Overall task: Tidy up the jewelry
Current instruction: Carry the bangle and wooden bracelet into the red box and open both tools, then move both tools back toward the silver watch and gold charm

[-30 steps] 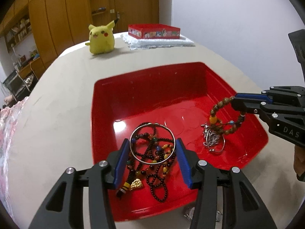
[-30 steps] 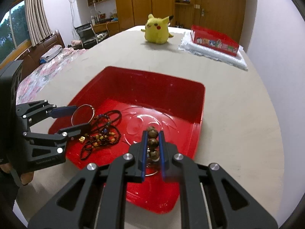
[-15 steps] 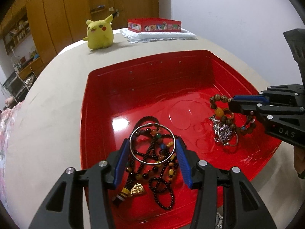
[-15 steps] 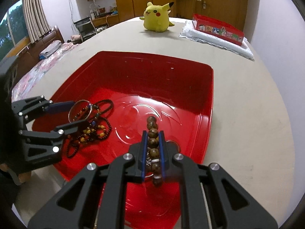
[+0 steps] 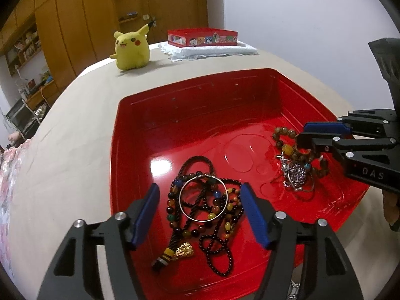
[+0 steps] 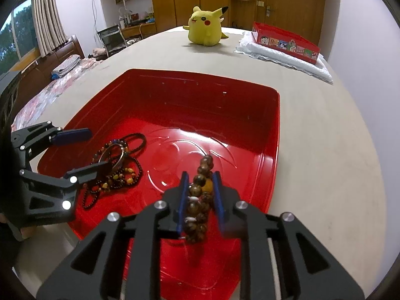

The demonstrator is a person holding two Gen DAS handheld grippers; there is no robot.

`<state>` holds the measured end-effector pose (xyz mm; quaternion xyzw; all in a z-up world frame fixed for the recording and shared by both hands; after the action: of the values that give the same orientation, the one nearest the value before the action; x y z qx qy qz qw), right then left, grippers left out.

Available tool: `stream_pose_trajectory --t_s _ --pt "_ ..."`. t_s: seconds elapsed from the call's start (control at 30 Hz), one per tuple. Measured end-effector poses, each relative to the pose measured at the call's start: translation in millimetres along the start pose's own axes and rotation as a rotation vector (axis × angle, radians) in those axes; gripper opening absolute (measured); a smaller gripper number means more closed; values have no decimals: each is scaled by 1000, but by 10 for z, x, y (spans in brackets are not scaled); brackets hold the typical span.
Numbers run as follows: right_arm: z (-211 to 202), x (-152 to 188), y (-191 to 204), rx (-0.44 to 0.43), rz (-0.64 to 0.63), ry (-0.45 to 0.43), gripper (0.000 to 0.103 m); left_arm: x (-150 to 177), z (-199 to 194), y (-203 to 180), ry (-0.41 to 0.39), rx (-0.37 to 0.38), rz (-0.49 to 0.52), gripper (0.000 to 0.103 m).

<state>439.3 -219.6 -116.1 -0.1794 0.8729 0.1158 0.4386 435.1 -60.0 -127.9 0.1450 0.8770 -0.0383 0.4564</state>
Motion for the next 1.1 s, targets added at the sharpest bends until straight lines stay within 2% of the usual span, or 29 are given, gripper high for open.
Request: stream_pose_trajectory --t_s 0.3,0.7,1.1 --pt "-300 -69 63 11 -3 -41 33 -48 -181 -68 -23 -8 31 71" --pt "-880 -92 249 13 -6 -101 35 -30 -740 -143 -67 -22 60 74" --pt "-1528 226 569 -8 -9 -123 39 231 -1362 -241 -90 -19 52 77"
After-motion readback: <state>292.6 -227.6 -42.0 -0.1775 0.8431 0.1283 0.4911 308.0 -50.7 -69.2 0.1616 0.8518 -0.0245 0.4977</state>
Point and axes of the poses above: each gripper's, at about its wrist camera, not at the fingertips, and z roughly the way its jaws point, y to its left, x to its underside, the point moved 4 cm from there along z, roughly the way its jaws point, and after that the axes turned 15 degrees about -y, right-handed, at the moved point
